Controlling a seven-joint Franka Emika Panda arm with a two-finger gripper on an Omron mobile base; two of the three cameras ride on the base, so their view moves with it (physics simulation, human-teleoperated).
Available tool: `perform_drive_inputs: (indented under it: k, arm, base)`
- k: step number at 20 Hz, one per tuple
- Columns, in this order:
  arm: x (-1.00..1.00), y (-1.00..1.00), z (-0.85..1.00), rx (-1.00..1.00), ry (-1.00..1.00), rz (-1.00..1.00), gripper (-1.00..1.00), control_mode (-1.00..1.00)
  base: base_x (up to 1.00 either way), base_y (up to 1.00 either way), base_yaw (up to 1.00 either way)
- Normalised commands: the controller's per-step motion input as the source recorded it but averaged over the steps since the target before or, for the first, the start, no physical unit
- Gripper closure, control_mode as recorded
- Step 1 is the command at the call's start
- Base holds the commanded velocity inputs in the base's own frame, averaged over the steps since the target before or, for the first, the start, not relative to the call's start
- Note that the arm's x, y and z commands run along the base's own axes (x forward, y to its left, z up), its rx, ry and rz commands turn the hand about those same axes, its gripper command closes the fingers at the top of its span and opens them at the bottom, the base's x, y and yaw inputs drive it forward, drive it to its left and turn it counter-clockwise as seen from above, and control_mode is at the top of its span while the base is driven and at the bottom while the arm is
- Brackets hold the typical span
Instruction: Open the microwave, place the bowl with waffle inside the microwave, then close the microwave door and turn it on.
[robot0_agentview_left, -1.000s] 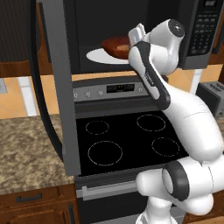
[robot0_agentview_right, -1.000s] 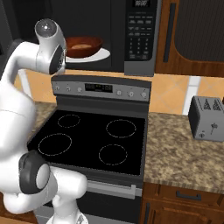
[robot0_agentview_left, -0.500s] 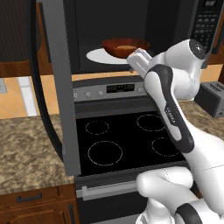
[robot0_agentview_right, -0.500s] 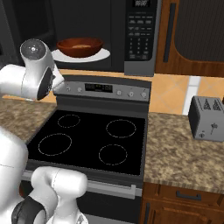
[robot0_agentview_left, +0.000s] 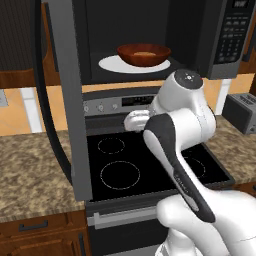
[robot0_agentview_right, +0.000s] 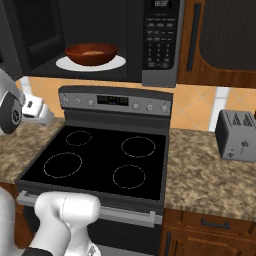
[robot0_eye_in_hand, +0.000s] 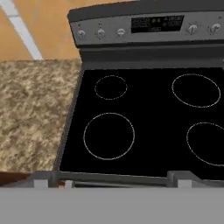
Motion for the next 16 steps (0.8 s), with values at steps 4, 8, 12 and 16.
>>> perform_drive_inputs:
  k: [4,8,12,16]
  arm:
    - [-0.19,0.01,-0.72,-0.71,-0.04,0.73,-1.00,-1.00]
    - [-0.25,0.16,-0.87,-0.74,-0.12,0.75,-1.00,-1.00]
    - [-0.72,0.48,-0.99,-0.78,-0.21,0.60,-1.00,-1.00]
    - [-0.87,0.91,-0.78,-0.71,-0.38,0.33,-1.00,-1.00]
  base:
    - [0.00,0.00,0.00]
    - [0.00,0.00,0.00]
    - [0.00,0.00,0.00]
    - [0.00,0.00,0.00]
